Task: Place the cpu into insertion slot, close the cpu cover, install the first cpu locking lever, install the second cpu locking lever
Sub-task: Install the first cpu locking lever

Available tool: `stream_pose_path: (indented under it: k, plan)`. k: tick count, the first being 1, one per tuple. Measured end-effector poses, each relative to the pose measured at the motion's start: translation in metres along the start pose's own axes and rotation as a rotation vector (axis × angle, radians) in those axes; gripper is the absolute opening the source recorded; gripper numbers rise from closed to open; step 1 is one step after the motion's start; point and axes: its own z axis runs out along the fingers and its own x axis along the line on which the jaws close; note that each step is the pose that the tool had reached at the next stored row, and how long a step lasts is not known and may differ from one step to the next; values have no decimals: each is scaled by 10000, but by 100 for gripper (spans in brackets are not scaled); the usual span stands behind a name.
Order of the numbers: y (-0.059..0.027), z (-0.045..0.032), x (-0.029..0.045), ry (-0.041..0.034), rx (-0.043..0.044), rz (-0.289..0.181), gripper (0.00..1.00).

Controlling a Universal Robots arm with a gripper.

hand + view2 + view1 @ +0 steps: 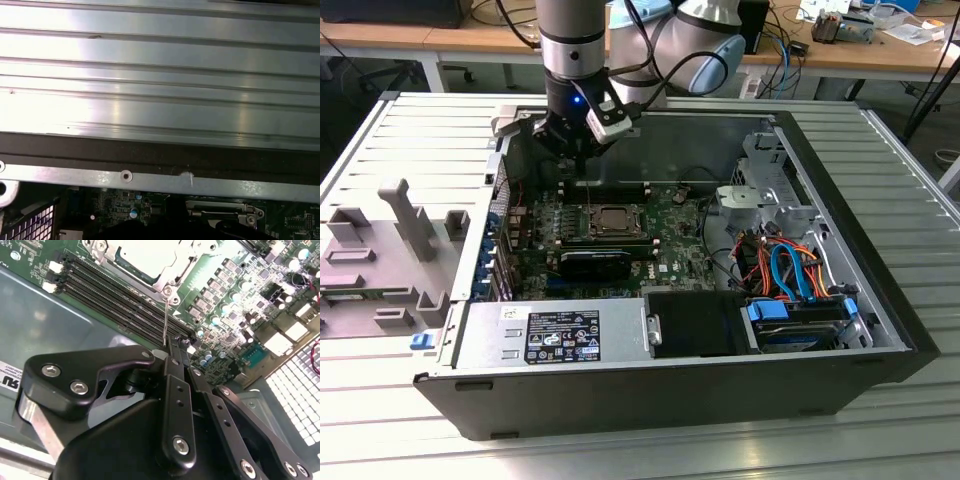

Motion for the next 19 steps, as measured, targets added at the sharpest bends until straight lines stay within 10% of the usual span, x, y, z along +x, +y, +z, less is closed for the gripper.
stream_pose_path:
  k: [19]
  plan:
    - [-7,124,-121,39,-1,-374,11]
